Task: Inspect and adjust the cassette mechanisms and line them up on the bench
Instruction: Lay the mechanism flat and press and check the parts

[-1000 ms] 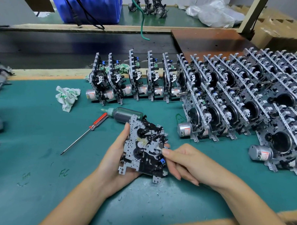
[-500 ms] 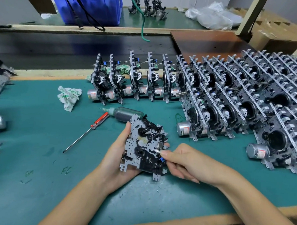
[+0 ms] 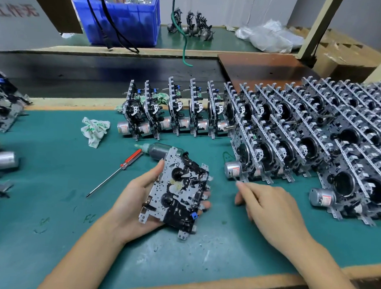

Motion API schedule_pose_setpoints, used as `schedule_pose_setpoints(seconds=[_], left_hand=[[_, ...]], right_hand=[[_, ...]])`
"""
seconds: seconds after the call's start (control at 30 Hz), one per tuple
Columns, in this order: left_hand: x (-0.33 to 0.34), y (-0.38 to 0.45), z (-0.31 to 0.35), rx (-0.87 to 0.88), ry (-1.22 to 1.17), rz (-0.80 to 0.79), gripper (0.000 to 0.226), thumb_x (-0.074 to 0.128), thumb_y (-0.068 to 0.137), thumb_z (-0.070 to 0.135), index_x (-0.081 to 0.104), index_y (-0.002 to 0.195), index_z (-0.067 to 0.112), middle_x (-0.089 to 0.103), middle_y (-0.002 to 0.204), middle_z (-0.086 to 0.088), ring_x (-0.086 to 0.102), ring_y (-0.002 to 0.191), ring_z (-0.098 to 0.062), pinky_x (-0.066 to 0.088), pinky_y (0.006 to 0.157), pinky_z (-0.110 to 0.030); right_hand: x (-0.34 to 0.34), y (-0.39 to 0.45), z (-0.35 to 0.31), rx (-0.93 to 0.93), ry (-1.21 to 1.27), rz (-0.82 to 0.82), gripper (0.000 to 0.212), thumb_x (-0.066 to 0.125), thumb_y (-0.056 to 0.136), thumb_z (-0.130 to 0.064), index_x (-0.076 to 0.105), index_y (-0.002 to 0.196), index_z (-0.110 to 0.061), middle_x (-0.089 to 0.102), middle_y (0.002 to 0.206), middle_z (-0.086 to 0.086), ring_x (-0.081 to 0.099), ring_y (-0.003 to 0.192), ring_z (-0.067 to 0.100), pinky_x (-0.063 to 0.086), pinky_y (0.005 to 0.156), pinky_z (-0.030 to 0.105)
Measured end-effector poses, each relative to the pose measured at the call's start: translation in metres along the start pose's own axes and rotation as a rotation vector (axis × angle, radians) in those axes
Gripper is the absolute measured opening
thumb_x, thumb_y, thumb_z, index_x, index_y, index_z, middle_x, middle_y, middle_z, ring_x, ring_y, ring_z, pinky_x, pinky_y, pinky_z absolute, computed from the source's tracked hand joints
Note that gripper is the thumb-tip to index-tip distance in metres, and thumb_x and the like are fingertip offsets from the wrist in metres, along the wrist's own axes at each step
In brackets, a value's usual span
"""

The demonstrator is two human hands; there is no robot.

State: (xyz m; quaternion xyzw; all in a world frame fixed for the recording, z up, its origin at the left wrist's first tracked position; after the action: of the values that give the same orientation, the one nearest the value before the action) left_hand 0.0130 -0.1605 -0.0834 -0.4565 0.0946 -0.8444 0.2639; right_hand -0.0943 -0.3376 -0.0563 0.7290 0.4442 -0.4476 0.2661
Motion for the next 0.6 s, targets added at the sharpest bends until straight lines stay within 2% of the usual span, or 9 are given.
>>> schedule_pose_setpoints(seconds=[0.03,0.1,0.17,0.23,0.3,0.33,0.4,0.5,0.6], left_hand=[[0.000,-0.003,0.004,-0.009,0.032,0.009,0.046,0.047,0.088,0.044,0.075,0.103,0.010,0.068,0.113,-0.017,0.067,0.102,-0.034,0.057,0.078,-0.040],[0.000,-0.001,0.012,-0.044,0.138,0.079,0.041,0.061,0.078,0.041,0.076,0.100,0.010,0.071,0.107,-0.015,0.070,0.095,-0.029,0.058,0.072,-0.036],[-0.004,0.003,0.022,-0.068,0.298,0.181,0.043,0.062,0.081,0.038,0.073,0.107,0.006,0.075,0.087,-0.009,0.073,0.079,-0.016,0.058,0.062,-0.025],[-0.004,0.007,0.027,-0.137,0.385,0.186,0.049,0.072,0.077,0.038,0.070,0.111,0.004,0.075,0.088,-0.009,0.072,0.076,-0.016,0.059,0.066,-0.025],[0.008,0.006,0.027,-0.239,0.378,0.059,0.059,0.090,0.055,0.038,0.075,0.101,0.005,0.072,0.101,-0.015,0.072,0.083,-0.024,0.060,0.068,-0.031],[0.011,0.004,0.028,-0.263,0.371,0.013,0.061,0.093,0.049,0.035,0.075,0.098,0.003,0.072,0.100,-0.017,0.072,0.079,-0.026,0.059,0.060,-0.029],[0.019,0.005,0.031,-0.283,0.385,-0.026,0.054,0.091,0.054,0.035,0.075,0.092,0.000,0.073,0.089,-0.018,0.072,0.065,-0.025,0.054,0.045,-0.024],[0.018,0.008,0.041,-0.242,0.600,0.168,0.053,0.060,0.063,0.061,0.074,0.075,0.012,0.072,0.068,-0.006,0.067,0.052,-0.016,0.047,0.041,-0.015],[0.008,-0.005,0.053,-0.013,1.257,0.471,0.090,0.025,0.057,0.093,0.067,0.075,0.016,0.069,0.069,-0.002,0.061,0.063,-0.020,0.044,0.053,-0.022]], right_hand=[[-0.005,-0.002,-0.003,-0.046,-0.173,0.079,0.042,0.030,0.091,-0.053,0.064,0.080,-0.031,0.062,0.066,-0.011,0.060,0.077,0.015,0.040,0.064,0.031],[-0.009,-0.005,-0.011,-0.211,-0.291,0.153,0.029,0.052,0.088,-0.048,0.064,0.106,-0.028,0.063,0.093,-0.010,0.059,0.092,0.017,0.044,0.069,0.030],[-0.004,-0.007,-0.017,-0.369,-0.326,0.136,0.063,0.069,0.073,-0.050,0.057,0.126,-0.017,0.062,0.107,-0.002,0.060,0.097,0.019,0.050,0.078,0.031],[-0.005,-0.012,-0.026,-0.496,-0.355,0.210,0.083,0.067,0.065,-0.058,0.053,0.132,-0.012,0.063,0.107,0.000,0.062,0.091,0.019,0.052,0.076,0.031],[-0.006,-0.015,-0.035,-0.595,-0.368,0.270,0.076,0.062,0.066,-0.062,0.061,0.121,-0.011,0.064,0.097,-0.001,0.061,0.083,0.017,0.052,0.070,0.029],[-0.006,-0.016,-0.038,-0.660,-0.373,0.290,0.066,0.061,0.068,-0.062,0.066,0.109,-0.011,0.065,0.091,-0.002,0.061,0.080,0.017,0.051,0.068,0.029],[-0.005,-0.016,-0.041,-0.750,-0.376,0.299,0.051,0.059,0.073,-0.062,0.068,0.086,-0.013,0.064,0.081,-0.003,0.060,0.074,0.018,0.049,0.066,0.030],[0.002,-0.017,-0.038,-0.758,-0.355,0.292,0.050,0.056,0.078,-0.062,0.065,0.073,-0.013,0.060,0.071,-0.003,0.056,0.067,0.019,0.047,0.065,0.030],[0.007,-0.018,-0.029,-0.684,-0.315,0.317,0.051,0.056,0.077,-0.062,0.063,0.066,-0.013,0.057,0.066,-0.004,0.053,0.063,0.018,0.040,0.066,0.027]])
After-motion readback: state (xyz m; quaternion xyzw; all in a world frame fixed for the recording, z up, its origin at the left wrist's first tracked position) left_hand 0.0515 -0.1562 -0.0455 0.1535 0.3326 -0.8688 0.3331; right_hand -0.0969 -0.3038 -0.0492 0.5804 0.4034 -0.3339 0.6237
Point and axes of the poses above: each hand's wrist, its own y-axis towards the middle knuckle, its own x-axis out of the palm, z = x × y, the point moved 5 cm from there along y, towards the middle knuckle
